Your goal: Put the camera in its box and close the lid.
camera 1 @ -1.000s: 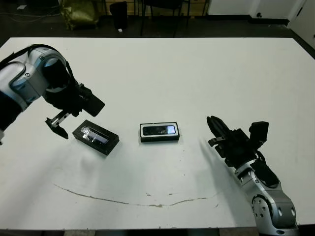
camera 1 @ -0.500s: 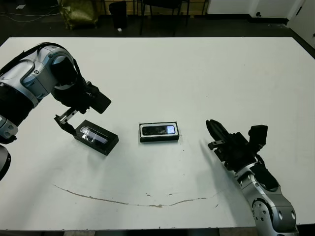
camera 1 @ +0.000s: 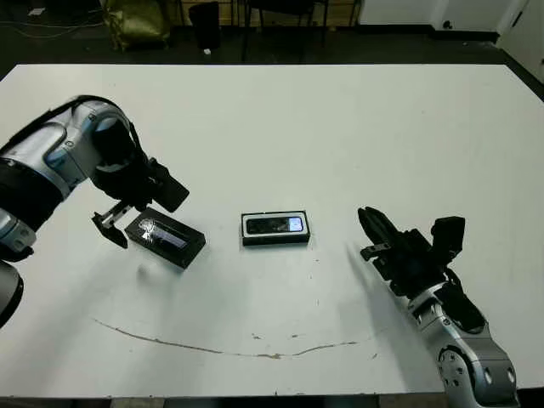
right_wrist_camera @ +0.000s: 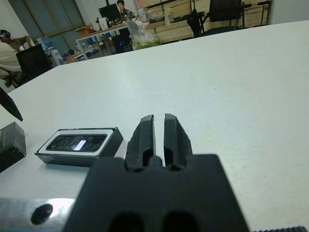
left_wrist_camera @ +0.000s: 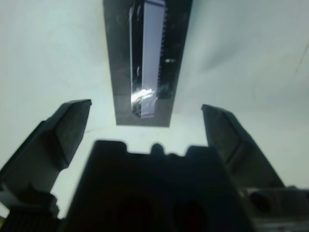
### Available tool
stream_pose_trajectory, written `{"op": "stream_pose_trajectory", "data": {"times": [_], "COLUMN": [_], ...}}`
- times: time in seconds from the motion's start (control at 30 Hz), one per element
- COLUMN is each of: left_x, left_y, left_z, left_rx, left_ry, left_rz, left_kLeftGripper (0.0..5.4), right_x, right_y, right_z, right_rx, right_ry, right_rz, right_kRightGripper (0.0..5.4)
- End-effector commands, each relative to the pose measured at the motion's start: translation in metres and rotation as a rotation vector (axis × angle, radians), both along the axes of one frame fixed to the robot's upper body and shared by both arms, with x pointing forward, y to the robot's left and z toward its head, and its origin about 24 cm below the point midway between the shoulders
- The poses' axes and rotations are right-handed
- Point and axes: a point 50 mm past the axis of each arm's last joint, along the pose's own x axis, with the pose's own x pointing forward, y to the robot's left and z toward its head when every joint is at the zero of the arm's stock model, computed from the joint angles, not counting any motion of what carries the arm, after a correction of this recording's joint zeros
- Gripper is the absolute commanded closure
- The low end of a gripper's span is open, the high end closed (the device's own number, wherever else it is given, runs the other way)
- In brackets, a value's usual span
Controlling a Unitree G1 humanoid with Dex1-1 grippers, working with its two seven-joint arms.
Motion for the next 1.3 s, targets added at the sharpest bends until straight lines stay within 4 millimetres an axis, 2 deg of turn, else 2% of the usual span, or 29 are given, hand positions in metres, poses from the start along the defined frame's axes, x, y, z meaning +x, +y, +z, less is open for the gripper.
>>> {"op": "stream_pose_trajectory", "data": {"times": [0.03,0.17,0.83,1.3], "left_x": [-0.001,-0.001,0.005,0.005], "left_y": [0.001,0.000,-0.005,0.001], "left_z": [-0.011,-0.014,-0.030,-0.044], "left_rx": [0.022,0.028,0.016,0.044], "left_ry": [0.014,0.008,-0.010,-0.018], "left_rz": [0.014,-0.030,-0.016,0.000], "left_kLeftGripper": [0.03,0.03,0.03,0.03], "right_x": [-0.004,-0.005,-0.005,-0.005], "right_y": [-0.006,-0.007,-0.009,-0.009], "right_z": [-0.007,-0.008,-0.011,-0.014], "right_rx": [-0.015,-0.025,-0.012,0.007], "right_ry": [0.043,0.033,0.035,0.036], "right_rz": [-0.004,-0.004,-0.008,0.007], "right_kRightGripper": [5.40,5.40,5.40,5.40]}}
